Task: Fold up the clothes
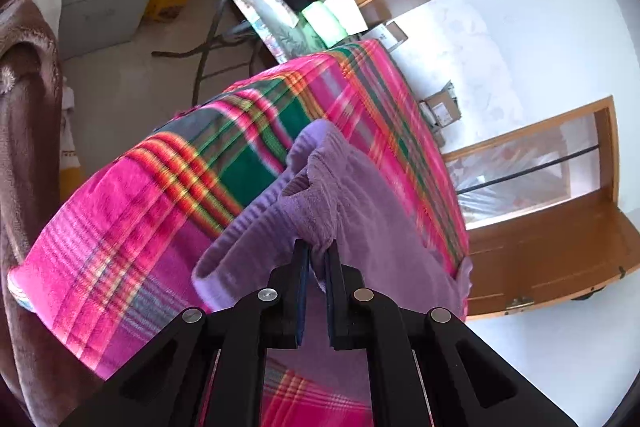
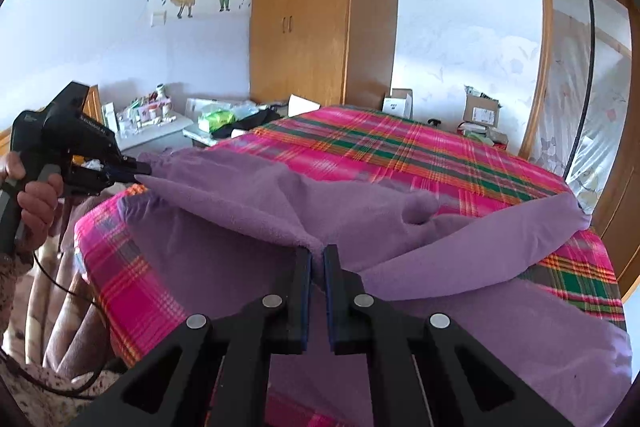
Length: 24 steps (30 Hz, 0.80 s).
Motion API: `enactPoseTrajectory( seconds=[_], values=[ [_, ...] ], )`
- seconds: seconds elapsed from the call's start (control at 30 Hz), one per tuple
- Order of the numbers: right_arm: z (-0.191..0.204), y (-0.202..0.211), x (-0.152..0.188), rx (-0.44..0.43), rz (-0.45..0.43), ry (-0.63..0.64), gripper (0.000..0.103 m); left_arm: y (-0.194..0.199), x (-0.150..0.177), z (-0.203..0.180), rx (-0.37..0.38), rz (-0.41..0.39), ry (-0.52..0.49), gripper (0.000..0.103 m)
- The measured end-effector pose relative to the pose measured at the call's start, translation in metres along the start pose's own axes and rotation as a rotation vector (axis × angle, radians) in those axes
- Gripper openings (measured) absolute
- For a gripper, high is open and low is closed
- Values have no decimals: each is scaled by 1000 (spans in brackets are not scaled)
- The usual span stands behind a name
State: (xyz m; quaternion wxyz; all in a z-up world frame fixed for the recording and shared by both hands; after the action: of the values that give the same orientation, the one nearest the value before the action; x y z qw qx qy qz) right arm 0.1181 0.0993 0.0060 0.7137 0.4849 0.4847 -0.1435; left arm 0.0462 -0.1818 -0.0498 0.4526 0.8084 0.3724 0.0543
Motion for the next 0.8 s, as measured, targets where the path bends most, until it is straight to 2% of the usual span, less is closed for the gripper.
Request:
enactPoseTrajectory(
  seconds=[0.33,0.5,0.8],
  values=[
    [6,-14,28,-21,95,18,7,-10,9,19,-52,23,23,8],
    [6,-17,37,-31,118,15,7,-10,12,22,-53,31,30,8],
    [6,-17,44,-101,171,-17,10,-10,15,24,-65,40,36,9]
  ],
)
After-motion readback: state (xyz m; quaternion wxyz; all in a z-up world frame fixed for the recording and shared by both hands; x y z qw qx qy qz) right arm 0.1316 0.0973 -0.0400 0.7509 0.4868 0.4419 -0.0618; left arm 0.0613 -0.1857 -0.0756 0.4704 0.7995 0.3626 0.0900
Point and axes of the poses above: each gripper's, at about its wrist camera, not at the fingertips, and y roughly against the way its jaws point, z to its left, x to its underside, the point moved 9 cm from there along -y, roughly the way its jaws point, and after that the axes turned 13 degrees about -x, right-handed, at the moved point
